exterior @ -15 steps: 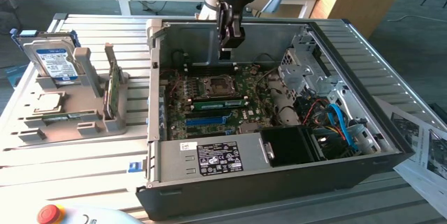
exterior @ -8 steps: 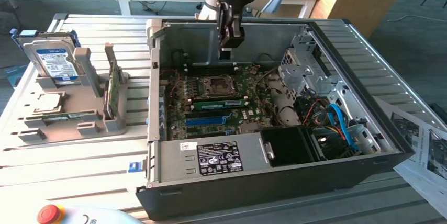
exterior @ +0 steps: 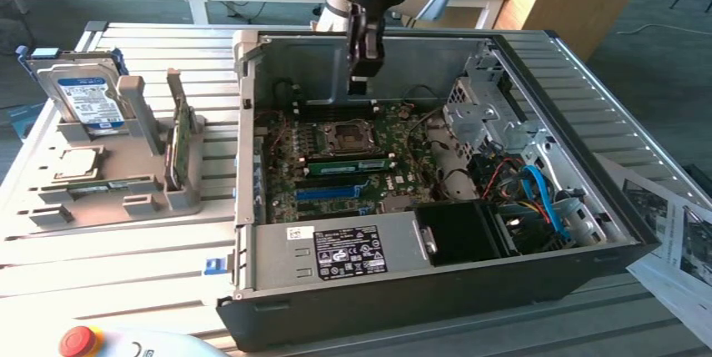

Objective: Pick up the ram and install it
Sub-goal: 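Press down the ram until it locks into place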

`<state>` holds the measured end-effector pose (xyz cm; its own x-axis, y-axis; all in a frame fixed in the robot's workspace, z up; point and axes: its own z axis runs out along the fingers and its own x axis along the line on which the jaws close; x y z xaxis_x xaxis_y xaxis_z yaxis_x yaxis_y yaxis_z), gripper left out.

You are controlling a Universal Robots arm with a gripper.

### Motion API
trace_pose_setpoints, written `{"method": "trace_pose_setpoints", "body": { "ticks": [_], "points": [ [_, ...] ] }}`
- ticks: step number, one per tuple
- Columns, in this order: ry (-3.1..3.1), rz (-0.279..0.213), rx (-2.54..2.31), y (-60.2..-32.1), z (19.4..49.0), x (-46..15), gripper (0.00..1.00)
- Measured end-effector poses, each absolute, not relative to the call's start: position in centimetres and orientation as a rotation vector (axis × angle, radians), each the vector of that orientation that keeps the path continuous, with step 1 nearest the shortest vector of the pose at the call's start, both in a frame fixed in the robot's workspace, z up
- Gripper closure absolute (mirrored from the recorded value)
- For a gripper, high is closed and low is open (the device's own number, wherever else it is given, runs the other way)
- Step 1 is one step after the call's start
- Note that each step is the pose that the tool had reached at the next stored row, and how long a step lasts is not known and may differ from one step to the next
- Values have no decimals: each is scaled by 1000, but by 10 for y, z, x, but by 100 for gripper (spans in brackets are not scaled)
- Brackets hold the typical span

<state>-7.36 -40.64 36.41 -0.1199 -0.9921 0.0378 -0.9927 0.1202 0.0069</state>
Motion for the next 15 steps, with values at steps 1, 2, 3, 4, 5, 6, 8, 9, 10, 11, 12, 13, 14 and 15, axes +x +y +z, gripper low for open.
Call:
{"method": "trace_pose_setpoints", "body": {
  "ticks": [1, 2, 3, 4, 5, 6, 8, 9, 10, 11, 12, 13, 14, 15],
  "points": [
    [-2341, 31, 2045, -406, 364, -74, 90],
    [-2355, 30, 2028, -406, 364, -74, 90],
    [-2369, 30, 2012, -406, 364, -74, 90],
    [-2382, 30, 1996, -406, 364, -74, 90],
    [-2397, 29, 1979, -406, 364, -74, 90],
    [-2411, 29, 1961, -406, 364, -74, 90],
    [-2441, 28, 1924, -406, 364, -74, 90],
    [-2455, 28, 1905, -406, 364, -74, 90],
    [-2469, 27, 1887, -406, 364, -74, 90],
    [-2482, 27, 1869, -406, 364, -74, 90],
    [-2496, 26, 1851, -406, 364, -74, 90],
    [-2509, 26, 1832, -406, 364, -74, 90],
    [-2523, 26, 1813, -406, 364, -74, 90],
    [-2537, 25, 1794, -406, 364, -74, 90]
  ]
}}
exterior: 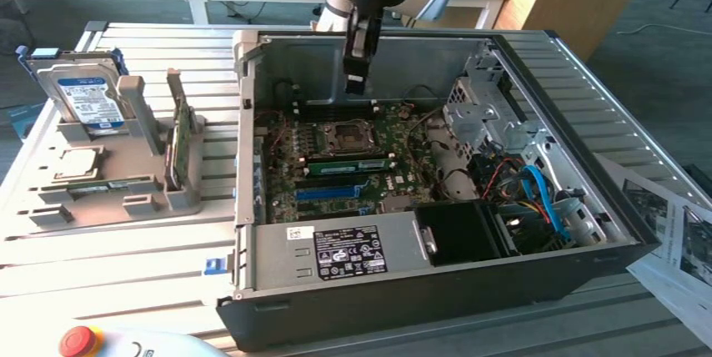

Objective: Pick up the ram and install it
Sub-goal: 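Press down the ram until it locks into place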

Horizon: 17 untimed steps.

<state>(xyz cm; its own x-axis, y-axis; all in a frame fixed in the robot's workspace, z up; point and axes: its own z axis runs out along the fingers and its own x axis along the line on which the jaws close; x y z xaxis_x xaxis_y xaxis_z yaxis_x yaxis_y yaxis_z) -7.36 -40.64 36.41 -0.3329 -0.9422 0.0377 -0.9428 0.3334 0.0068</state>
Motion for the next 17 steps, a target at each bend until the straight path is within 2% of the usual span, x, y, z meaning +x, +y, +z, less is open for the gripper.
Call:
{"method": "trace_pose_setpoints", "body": {
  "ticks": [17],
  "points": [
    [-2817, 15, 1305, -406, 364, -74, 90]
  ]
}}
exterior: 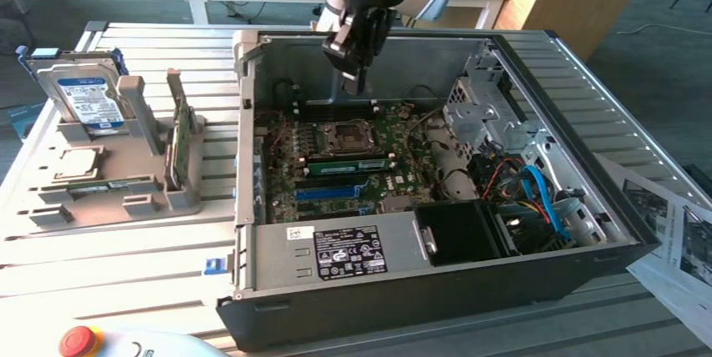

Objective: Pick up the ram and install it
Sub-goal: 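Press down the ram until it locks into place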

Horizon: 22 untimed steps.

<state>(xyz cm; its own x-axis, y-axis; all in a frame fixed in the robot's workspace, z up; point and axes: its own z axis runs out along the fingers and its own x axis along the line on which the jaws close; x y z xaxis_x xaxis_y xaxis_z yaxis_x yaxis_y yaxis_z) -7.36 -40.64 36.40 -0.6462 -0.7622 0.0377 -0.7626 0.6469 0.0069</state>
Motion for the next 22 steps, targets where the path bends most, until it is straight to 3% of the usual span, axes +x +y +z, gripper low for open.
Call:
{"method": "trace_pose_setpoints", "body": {
  "ticks": [22],
  "points": [
    [-2993, 5, 820, -406, 364, -74, 90]
  ]
}}
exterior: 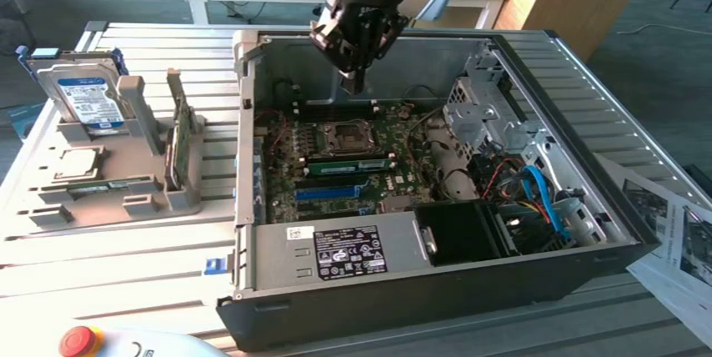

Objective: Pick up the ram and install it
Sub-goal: 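Press down the ram until it locks into place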

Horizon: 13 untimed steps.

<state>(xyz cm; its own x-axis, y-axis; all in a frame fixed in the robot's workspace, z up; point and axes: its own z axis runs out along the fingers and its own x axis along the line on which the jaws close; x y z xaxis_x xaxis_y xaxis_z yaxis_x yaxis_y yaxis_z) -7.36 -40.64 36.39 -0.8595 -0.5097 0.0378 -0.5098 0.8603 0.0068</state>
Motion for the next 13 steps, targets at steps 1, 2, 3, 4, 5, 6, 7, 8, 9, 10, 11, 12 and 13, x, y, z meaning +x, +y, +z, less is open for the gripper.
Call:
{"method": "trace_pose_setpoints", "body": {
  "ticks": [1, 2, 3, 4, 5, 6, 7, 8, 9, 10, 11, 12, 13],
  "points": [
    [-2999, 5, 799, -406, 364, -74, 90],
    [-3004, 4, 778, -406, 364, -74, 90],
    [-3010, 4, 756, -406, 364, -74, 90],
    [-3016, 4, 731, -406, 364, -74, 90],
    [-3021, 3, 709, -406, 364, -74, 90],
    [-3026, 3, 687, -406, 364, -74, 90],
    [-3031, 2, 665, -406, 364, -74, 90],
    [-3036, 2, 642, -406, 364, -74, 90],
    [-3041, 1, 620, -406, 364, -74, 90],
    [-3045, 1, 598, -406, 364, -74, 90],
    [-3050, 0, 573, -406, 364, -74, 90],
    [-3054, 0, 551, -406, 364, -74, 90],
    [-3058, -1, 529, -406, 364, -74, 90]
  ]
}}
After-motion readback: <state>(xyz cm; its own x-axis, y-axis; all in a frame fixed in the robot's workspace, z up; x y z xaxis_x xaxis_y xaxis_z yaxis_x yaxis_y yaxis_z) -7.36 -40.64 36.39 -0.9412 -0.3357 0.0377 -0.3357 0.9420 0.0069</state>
